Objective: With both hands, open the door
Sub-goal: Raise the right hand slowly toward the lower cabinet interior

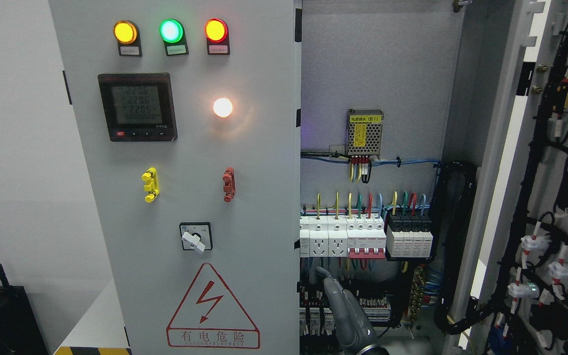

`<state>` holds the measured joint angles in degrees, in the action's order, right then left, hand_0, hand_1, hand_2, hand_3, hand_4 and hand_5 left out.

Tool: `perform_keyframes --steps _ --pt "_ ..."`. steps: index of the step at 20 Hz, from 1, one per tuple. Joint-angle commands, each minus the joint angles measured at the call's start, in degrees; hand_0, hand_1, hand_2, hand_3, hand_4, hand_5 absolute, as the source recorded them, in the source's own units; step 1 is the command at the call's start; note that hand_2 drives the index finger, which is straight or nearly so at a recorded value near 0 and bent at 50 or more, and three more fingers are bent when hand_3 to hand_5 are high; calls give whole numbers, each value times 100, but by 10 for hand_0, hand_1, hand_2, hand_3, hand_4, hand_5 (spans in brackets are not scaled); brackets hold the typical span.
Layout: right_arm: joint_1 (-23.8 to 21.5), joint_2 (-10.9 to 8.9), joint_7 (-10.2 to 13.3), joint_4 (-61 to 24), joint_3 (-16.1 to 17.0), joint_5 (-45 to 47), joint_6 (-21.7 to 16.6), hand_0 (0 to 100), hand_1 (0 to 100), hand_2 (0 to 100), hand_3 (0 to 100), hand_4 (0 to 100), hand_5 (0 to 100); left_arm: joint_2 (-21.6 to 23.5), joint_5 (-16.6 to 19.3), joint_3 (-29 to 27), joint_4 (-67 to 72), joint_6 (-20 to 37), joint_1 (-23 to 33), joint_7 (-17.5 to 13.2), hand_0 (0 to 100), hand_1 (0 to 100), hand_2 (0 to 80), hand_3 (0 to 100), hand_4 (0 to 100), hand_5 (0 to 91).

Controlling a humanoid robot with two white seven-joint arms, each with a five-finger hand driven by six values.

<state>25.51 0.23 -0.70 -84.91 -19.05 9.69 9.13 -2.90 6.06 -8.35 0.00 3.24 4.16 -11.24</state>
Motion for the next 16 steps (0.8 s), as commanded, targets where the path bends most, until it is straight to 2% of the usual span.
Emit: perform_keyframes --steps 1,16 --pt "51 144 0 62 -81 172 1 106 0 0 0 0 0 0 0 0 -167 -8 -3 -1 0 0 0 0 31 0" --pt "306 126 -9 185 -239 420 2 107 0 0 0 0 0 0 0 0 -167 -8 5 -1 0 0 0 0 30 0"
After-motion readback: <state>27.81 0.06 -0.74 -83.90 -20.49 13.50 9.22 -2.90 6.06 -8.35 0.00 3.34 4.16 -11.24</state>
